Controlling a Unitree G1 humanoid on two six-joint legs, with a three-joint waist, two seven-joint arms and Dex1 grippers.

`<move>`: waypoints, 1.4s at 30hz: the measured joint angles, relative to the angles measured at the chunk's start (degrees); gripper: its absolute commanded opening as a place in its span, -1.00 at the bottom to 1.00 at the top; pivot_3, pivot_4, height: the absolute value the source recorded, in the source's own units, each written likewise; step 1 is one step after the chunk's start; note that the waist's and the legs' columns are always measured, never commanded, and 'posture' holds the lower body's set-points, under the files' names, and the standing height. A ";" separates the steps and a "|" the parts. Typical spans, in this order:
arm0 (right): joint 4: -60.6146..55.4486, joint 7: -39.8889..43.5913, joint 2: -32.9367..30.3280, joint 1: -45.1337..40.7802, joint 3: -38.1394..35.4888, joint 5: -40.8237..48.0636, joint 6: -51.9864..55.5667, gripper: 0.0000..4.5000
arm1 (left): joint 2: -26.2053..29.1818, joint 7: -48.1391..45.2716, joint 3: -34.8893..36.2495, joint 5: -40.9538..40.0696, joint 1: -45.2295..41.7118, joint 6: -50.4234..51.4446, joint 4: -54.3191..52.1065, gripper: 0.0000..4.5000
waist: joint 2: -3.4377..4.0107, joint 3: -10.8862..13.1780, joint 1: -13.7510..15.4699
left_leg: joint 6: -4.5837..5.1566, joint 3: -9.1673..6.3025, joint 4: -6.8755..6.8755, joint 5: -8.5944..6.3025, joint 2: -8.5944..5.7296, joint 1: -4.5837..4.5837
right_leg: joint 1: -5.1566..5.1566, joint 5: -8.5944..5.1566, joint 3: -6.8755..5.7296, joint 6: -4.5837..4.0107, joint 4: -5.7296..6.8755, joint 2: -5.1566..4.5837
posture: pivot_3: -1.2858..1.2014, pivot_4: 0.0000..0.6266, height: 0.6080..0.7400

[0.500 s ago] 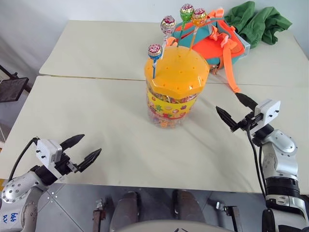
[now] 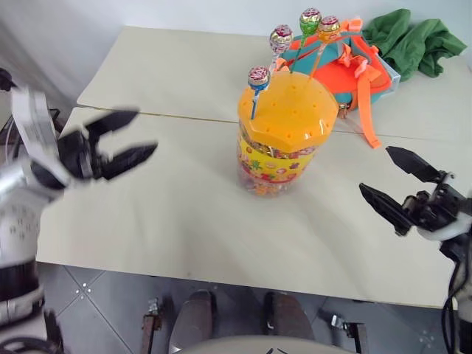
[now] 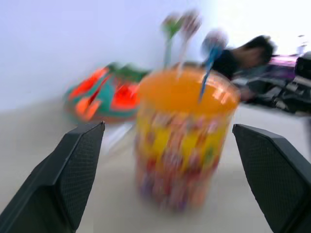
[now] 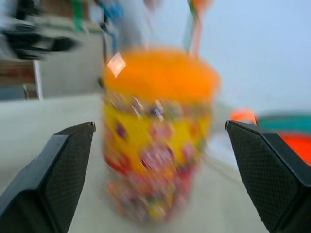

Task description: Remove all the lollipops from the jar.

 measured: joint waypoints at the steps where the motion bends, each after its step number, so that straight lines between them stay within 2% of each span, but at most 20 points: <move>1: -2.14 -1.04 0.66 1.01 -0.54 0.89 0.02 1.00 | -0.59 -0.25 -1.45 -0.04 -2.11 1.03 0.51 0.98 | 0.00 0.00 -0.30 | 0.01 0.10 0.00 -0.03 0.02 0.04 | 0.00 0.00 0.01 0.00 -0.02 0.00 | 0.03 -0.52 1.00; 6: -11.86 -5.32 6.84 5.36 0.98 1.06 -1.93 1.00 | -6.56 0.88 -9.84 1.01 -11.66 6.75 3.59 0.98 | -0.03 0.02 -0.98 | 0.01 0.13 0.07 -0.03 0.07 -0.03 | -0.12 0.00 -0.01 0.00 0.02 0.04 | 0.03 -0.52 1.00; 10: -13.19 -5.96 9.11 6.81 3.28 -2.25 -3.64 1.00 | -9.92 2.60 -13.30 4.51 -16.59 7.59 5.69 0.98 | -0.02 0.02 -1.06 | 0.07 0.21 0.15 -0.06 0.05 -0.04 | -0.12 0.02 0.10 0.04 -0.02 0.04 | 0.03 -0.52 1.00; 13: -13.02 -5.84 9.96 7.59 3.88 -4.44 -5.40 1.00 | -12.51 2.45 -14.55 5.75 -17.86 7.70 6.96 0.74 | -0.03 0.02 -0.94 | 0.06 0.20 0.16 -0.06 0.05 -0.04 | -0.13 0.02 0.10 0.04 0.00 0.04 | 0.03 -0.52 1.00; 19: -12.01 -5.94 10.54 7.81 4.44 -6.54 -7.30 1.00 | -13.32 0.06 -15.74 6.63 -18.60 8.62 7.55 -0.07 | -0.03 0.02 -0.97 | 0.07 0.20 0.17 -0.06 0.05 -0.05 | -0.13 0.02 0.10 0.04 0.00 0.04 | 0.03 -0.52 1.00; 24: -11.65 -5.94 10.52 7.52 4.47 -7.23 -8.07 1.00 | -17.28 0.46 -15.95 7.31 -18.73 8.28 8.21 -0.74 | -0.04 0.02 -0.37 | 0.09 0.20 0.24 -0.07 0.05 -0.08 | -0.12 0.02 0.11 0.05 -0.02 0.04 | 0.03 -0.52 1.00; 26: -11.48 -5.24 10.40 6.93 4.88 -7.10 -8.18 1.00 | -19.08 1.41 -13.65 6.26 -18.80 8.27 9.37 -0.99 | -0.03 0.02 -0.13 | 0.09 0.20 0.25 -0.07 0.05 -0.08 | -0.12 0.02 0.11 0.05 -0.02 0.04 | 0.03 -0.52 1.00; 31: -10.43 -2.48 8.59 4.11 5.96 -5.63 -8.04 1.00 | -21.39 6.12 -3.58 -2.74 -20.28 12.28 12.74 -0.99 | -0.04 0.03 -0.26 | 0.10 0.20 0.25 -0.08 0.06 -0.07 | -0.13 0.02 0.11 0.05 0.00 0.03 | 0.03 -0.52 1.00; 32: -9.82 -1.46 7.92 2.87 6.71 -5.46 -8.00 1.00 | -20.87 6.79 -1.61 -4.84 -20.48 13.50 13.36 -0.99 | -0.04 0.02 -0.33 | 0.10 0.19 0.25 -0.08 0.06 -0.06 | -0.12 0.03 0.11 0.05 0.01 0.03 | 0.03 -0.52 1.00; 34: -8.00 2.66 5.22 -0.97 9.72 -5.52 -7.88 1.00 | -16.15 7.62 2.06 -6.48 -19.87 15.40 16.30 -0.99 | -0.02 0.03 -1.30 | 0.09 0.21 0.23 -0.07 0.07 -0.01 | -0.14 0.02 0.12 0.05 0.06 0.04 | 0.03 -0.52 1.00; 37: -5.19 8.98 1.55 -3.40 12.37 -5.54 -7.61 1.00 | -6.01 6.78 3.40 -2.20 -13.26 15.49 18.57 -0.99 | 0.01 0.01 -1.84 | 0.10 0.25 0.06 -0.08 0.10 0.11 | -0.15 0.02 0.07 0.04 0.09 0.04 | 0.03 -0.52 1.00; 39: -2.07 13.73 -1.52 -4.63 13.53 -5.66 -6.65 1.00 | 3.29 4.62 0.51 4.98 -2.05 14.75 18.51 -0.99 | 0.03 0.02 -2.40 | 0.16 0.33 -0.04 -0.13 0.07 0.14 | -0.16 0.02 0.10 0.05 0.04 0.00 | 0.03 -0.52 1.00; 42: 1.86 18.10 -3.61 -5.49 14.55 -6.02 -6.06 1.00 | 9.16 3.06 -2.20 11.89 12.99 14.04 16.65 -0.99 | -0.15 0.12 -2.23 | 0.18 0.30 0.03 -0.22 0.10 -0.01 | -0.21 0.02 0.06 0.05 -0.08 -0.02 | 0.03 -0.52 1.00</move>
